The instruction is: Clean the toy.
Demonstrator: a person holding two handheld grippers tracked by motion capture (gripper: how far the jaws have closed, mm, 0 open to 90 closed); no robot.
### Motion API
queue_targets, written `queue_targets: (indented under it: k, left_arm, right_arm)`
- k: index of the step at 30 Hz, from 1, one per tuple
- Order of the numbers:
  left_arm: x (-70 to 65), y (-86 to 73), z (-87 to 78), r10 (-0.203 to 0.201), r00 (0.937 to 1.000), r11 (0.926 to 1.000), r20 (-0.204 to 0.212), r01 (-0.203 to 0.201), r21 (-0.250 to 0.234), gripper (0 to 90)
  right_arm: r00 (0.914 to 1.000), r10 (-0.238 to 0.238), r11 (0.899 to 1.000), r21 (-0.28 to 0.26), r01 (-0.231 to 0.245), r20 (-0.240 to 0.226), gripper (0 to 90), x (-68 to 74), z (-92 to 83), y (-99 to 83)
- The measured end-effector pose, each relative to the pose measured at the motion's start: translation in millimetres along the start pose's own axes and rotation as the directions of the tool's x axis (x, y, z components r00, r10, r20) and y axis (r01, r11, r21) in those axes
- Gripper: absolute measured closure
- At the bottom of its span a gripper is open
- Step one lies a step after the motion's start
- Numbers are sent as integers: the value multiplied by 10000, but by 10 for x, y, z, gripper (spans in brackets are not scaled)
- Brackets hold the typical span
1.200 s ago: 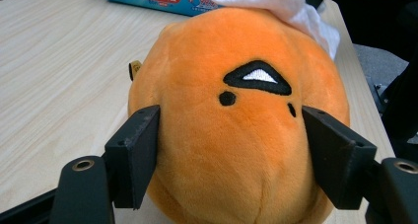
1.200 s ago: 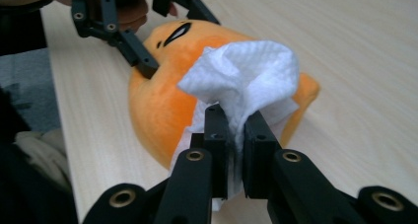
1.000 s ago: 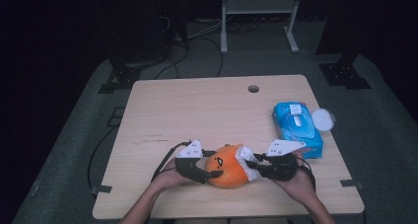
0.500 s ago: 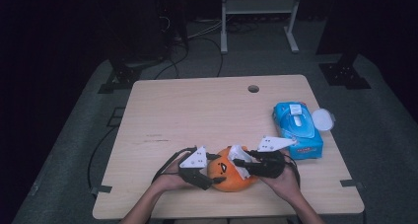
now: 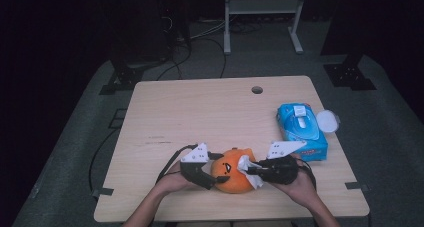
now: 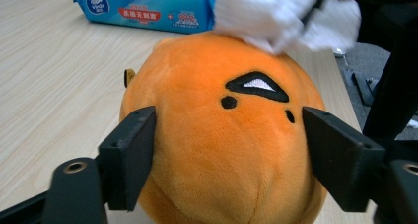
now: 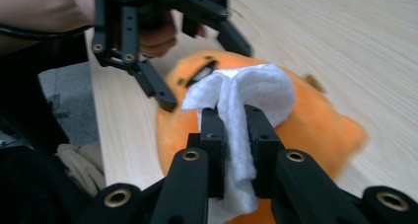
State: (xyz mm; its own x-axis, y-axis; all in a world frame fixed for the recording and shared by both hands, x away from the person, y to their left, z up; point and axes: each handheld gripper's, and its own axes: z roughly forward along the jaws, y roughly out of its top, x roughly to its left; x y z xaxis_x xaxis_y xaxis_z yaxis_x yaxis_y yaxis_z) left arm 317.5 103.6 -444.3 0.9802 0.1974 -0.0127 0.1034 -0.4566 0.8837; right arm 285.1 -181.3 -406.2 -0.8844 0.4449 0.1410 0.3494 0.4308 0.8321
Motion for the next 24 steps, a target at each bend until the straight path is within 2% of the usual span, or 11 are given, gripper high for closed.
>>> queue_targets:
  k: [3,4,5,6,9,11,13,14,17,18,24]
  left_arm:
    - [-24,-8,4,247,9997,9997,66,-247,10,286]
    - [-57,-1,19,576,9982,9983,147,-577,22,293]
    - [-57,-1,19,576,9982,9983,147,-577,22,297]
    - [-96,14,44,944,9952,9955,264,-945,55,300]
    - [-130,27,76,1066,9937,9943,352,-1067,26,293]
    - [-104,45,60,702,9971,9974,279,-707,163,220]
    - [-52,69,17,-202,9993,9996,322,208,-194,153]
    - [-15,81,-1,-830,9962,9958,260,839,-366,130]
    - [15,80,15,-1286,9913,9914,295,1292,-208,156]
    - [-15,51,43,-832,9958,9964,387,838,-152,187]
    - [-125,80,66,284,9994,9996,214,-284,14,297]
  right_arm:
    - [9988,181,9998,0,-181,456,801,-64,-42,-25]
    - [9957,571,9983,-164,-560,732,800,-159,-57,-59]
    - [9957,571,9983,-164,-560,732,800,-159,-57,-59]
    - [9932,900,9956,-338,-877,739,800,-198,-38,-68]
    - [9933,999,9935,-606,-964,577,798,-193,29,-17]
    - [9948,862,9953,-493,-836,547,798,-164,98,13]
    - [9954,741,9968,-345,-721,605,802,-137,132,9]
    - [9958,687,9973,-282,-671,607,802,-122,131,4]
    - [9967,566,9982,-237,-553,585,802,-78,106,8]
    - [9972,297,9994,-172,-286,681,802,-5,93,32]
    - [9974,100,9996,-287,-80,710,802,52,148,70]
